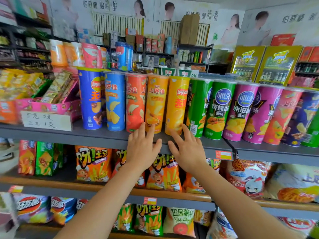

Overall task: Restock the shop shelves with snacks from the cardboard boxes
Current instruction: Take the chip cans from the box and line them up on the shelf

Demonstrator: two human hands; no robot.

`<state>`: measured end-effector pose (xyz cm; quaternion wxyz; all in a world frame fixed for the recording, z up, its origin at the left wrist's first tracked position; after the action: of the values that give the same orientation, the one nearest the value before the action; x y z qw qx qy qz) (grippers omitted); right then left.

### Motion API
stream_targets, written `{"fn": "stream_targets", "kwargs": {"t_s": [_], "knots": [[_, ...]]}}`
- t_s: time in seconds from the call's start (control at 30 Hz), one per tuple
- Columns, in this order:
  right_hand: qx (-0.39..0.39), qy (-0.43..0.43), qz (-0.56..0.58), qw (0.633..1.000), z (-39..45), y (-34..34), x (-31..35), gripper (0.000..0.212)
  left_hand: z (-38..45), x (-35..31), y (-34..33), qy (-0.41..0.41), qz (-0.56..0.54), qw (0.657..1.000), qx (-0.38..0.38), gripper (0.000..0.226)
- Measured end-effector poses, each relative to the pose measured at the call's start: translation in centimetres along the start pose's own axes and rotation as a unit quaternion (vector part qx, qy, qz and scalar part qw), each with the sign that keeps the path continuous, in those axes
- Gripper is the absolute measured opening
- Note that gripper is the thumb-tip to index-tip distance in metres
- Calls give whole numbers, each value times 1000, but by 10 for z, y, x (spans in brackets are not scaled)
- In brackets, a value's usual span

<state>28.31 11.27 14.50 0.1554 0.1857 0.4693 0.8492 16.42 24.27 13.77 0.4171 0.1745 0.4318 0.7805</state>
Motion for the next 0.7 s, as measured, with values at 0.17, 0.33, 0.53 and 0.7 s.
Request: {"fn": "stream_targets", "kwargs": {"t_s": [0.17,0.33,0.53,0.7], "knots": [[12,-60,4,998,8,4,14,50,19,-14,9,5,17,1000,2,62],[-12,-67,-3,998,9,3,18,58,29,-22,18,9,-16,999,-30,66],[-78,-73,50,993,22,2,14,42,46,-26,21,59,-64,995,-46,87],[-139,-47,57,988,25,-6,15,42,61,-33,18,117,-31,991,-52,100]]}}
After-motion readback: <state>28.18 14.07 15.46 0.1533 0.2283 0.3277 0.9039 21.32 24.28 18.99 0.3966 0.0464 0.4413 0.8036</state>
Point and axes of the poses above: each hand's wrist, its own z-axis towards the middle knuckle, its own y-axis out of the back of the hand, x = y × z, the point moved 1 cm from there along z, towards the middle knuckle, and after that the axes turned 8 degrees about z, right-handed, at the moved point
